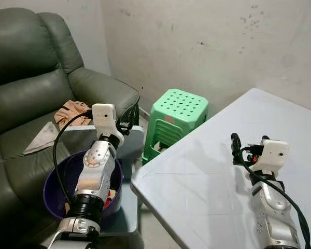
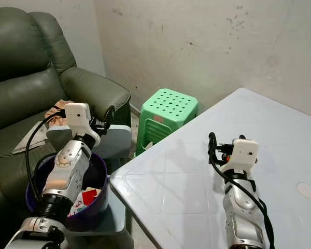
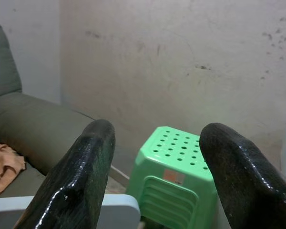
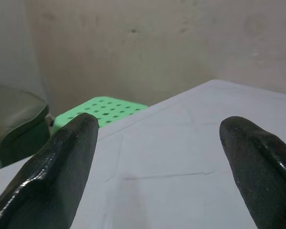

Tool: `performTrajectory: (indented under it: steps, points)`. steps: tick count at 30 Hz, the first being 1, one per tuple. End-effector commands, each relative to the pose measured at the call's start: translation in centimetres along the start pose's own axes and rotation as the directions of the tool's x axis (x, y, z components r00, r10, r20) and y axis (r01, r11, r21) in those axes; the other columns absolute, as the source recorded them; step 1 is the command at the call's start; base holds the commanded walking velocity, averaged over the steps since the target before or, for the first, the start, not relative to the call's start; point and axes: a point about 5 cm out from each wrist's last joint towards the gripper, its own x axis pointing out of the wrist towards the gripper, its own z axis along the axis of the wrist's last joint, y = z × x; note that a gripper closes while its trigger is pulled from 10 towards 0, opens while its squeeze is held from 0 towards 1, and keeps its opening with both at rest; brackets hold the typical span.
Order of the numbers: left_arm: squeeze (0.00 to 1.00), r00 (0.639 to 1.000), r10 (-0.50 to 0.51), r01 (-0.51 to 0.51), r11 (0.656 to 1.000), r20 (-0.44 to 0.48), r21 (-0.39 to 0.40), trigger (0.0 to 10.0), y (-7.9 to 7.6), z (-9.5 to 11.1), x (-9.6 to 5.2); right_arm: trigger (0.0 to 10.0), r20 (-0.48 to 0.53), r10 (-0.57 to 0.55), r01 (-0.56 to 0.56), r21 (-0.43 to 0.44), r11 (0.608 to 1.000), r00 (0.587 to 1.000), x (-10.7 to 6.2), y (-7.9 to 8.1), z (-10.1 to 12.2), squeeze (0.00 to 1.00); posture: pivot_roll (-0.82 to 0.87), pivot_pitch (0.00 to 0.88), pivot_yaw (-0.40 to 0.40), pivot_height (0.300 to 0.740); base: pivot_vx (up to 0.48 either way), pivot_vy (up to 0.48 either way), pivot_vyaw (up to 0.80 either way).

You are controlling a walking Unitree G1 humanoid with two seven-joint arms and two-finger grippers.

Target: Picking trash to rubbish bin

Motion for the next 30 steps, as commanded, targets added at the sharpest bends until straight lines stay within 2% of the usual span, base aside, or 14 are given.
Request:
performTrajectory:
  steps: [1,13,28,30]
  points:
    - [0.0,1.0,0.006,-0.006,1.0,-0.01,0.012,10.0,0.21,-0.03,-0.26,10.0,-0.001,0.005,-0.005,0.006,1.0,1.0,-0.25,0.12,0.2,0.0,0.0,0.004,-0.018,0.74,-0.304,0.0,0.0]
    - [0.0,1.0,0.009,-0.009,1.0,-0.002,-0.003,10.0,0.2,0.03,-0.5,10.0,-0.008,0.011,-0.011,0.004,1.0,1.0,-0.54,0.08,0.18,0.0,0.0,0.012,-0.024,0.74,-0.281,0.0,0.0]
    - [0.0,1.0,0.023,-0.023,0.999,0.006,-0.031,10.0,0.36,0.14,-0.67,10.0,-0.019,0.011,-0.011,-0.007,1.0,1.0,-0.9,-0.33,0.24,0.0,-0.01,0.022,-0.03,0.74,0.0,0.0,0.0]
    - [0.0,1.0,0.023,-0.023,0.998,-0.001,-0.054,10.0,0.4,0.17,-0.57,10.0,-0.018,0.008,-0.008,-0.005,1.0,1.0,-0.84,-0.39,0.29,0.0,-0.02,0.022,-0.029,0.74,0.0,0.0,0.0]
